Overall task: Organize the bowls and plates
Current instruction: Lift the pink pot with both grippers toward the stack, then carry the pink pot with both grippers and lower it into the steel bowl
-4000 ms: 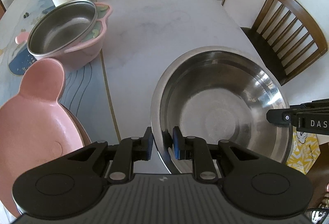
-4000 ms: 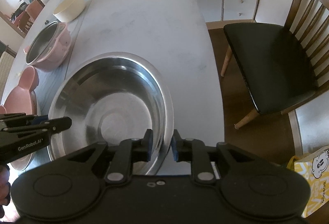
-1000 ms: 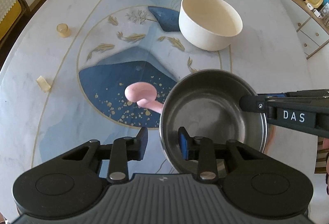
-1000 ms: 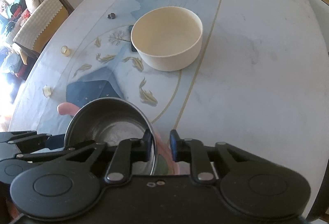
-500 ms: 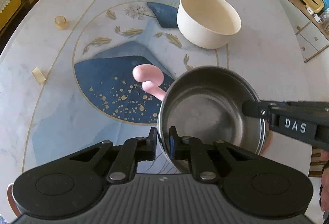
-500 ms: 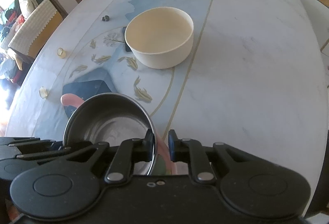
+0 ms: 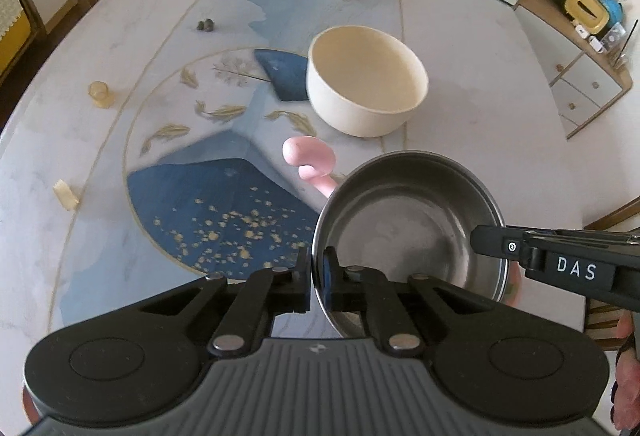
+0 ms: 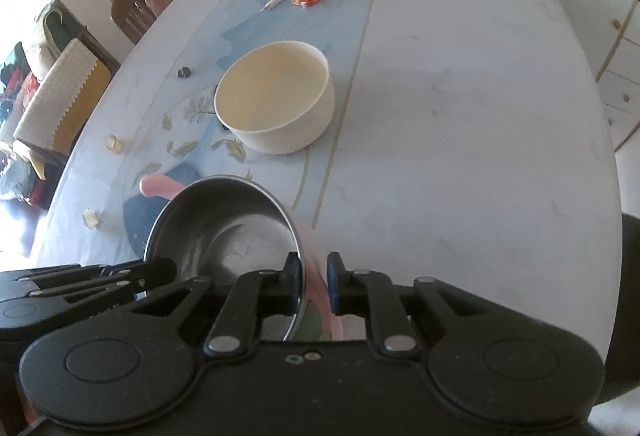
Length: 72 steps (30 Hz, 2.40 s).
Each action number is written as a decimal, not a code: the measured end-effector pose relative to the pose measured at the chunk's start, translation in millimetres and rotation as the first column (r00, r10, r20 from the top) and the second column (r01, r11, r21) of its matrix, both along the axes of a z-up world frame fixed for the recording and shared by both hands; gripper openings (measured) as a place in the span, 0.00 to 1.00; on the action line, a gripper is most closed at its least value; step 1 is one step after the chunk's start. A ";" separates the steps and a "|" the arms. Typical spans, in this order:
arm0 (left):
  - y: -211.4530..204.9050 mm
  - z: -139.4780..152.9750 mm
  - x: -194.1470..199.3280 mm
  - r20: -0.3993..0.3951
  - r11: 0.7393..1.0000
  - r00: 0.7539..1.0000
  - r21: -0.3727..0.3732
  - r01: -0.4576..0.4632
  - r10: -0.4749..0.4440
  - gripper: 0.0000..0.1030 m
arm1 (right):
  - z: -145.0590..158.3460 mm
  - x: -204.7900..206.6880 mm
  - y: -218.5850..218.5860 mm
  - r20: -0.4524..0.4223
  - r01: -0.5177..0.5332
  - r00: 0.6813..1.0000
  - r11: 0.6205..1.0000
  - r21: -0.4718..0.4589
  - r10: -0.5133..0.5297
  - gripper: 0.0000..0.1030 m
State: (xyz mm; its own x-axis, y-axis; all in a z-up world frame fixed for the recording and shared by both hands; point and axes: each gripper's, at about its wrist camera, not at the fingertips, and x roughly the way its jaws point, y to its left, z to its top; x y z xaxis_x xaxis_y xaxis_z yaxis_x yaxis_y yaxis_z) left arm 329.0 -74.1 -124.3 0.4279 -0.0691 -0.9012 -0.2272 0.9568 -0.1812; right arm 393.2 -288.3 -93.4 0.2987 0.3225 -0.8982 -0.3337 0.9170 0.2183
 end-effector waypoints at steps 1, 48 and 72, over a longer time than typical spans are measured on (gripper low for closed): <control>-2.5 0.5 -0.2 0.002 1.000 1.000 0.005 0.004 -0.004 0.05 | 1.7 -1.0 -3.3 0.002 0.006 1.000 1.000 0.005 -0.006 0.14; -76.6 -28.1 -8.3 -0.025 0.990 0.990 -0.003 0.140 -0.140 0.16 | -17.1 -17.0 -74.9 -0.016 0.077 0.997 0.997 0.003 -0.077 0.11; -93.4 30.9 -53.5 0.038 0.979 0.979 0.007 0.202 -0.202 0.11 | 43.6 -84.8 -98.0 0.054 0.094 0.994 0.995 0.028 -0.095 0.11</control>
State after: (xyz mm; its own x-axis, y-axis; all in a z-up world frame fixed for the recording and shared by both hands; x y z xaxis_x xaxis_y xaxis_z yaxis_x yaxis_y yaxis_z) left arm 275.5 -167.5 -93.5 0.4398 -0.1547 -0.8847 -0.0225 0.9828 -0.1831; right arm 308.4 -386.3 -49.9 0.3777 0.3126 -0.8716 -0.2580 0.9395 0.2252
